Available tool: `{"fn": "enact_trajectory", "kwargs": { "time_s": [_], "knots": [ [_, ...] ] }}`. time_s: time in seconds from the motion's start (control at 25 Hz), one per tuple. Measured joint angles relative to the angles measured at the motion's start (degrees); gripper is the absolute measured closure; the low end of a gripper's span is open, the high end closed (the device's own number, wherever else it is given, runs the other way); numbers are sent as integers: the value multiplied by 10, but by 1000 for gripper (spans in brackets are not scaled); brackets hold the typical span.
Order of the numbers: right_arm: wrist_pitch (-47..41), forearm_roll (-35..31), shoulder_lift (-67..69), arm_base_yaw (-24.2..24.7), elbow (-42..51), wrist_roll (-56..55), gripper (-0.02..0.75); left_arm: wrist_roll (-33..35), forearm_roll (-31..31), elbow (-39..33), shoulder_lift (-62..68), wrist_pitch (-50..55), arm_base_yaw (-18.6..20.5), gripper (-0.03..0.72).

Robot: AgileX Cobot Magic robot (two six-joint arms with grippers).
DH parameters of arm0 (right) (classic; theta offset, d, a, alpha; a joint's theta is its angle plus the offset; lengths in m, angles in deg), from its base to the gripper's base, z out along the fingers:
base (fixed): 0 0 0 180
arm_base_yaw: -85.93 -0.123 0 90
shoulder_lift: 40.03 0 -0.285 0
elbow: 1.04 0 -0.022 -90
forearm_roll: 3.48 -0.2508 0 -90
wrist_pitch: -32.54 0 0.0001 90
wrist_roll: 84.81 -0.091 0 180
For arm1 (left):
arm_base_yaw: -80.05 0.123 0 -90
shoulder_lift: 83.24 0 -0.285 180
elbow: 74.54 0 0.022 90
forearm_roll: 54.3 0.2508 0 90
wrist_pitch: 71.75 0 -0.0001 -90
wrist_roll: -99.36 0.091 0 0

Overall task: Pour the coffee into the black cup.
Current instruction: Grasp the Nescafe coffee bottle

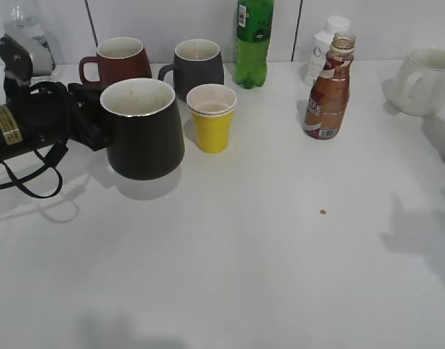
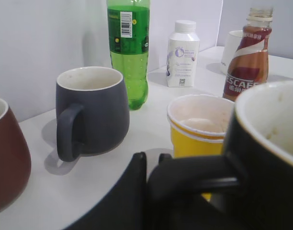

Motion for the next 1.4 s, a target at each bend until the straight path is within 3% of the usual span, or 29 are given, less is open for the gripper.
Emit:
{"fn": "enact_trajectory", "kwargs": {
  "time_s": [0.28, 0.6, 0.84, 1.08, 1.4],
  "knots": [
    [268, 28, 136, 0, 74, 0, 168, 0, 1, 0, 0, 0, 0, 648],
    [406, 75, 303, 0, 79, -35, 168, 0, 1, 0, 0, 0, 0, 648],
    [557, 180, 432, 0, 79, -75, 168, 0, 1, 0, 0, 0, 0, 648],
    [591, 258, 548, -7, 45, -143, 109, 0, 1, 0, 0, 0, 0, 648],
    [593, 264, 661, -31, -47, -160, 91, 0, 1, 0, 0, 0, 0, 648]
  ]
}}
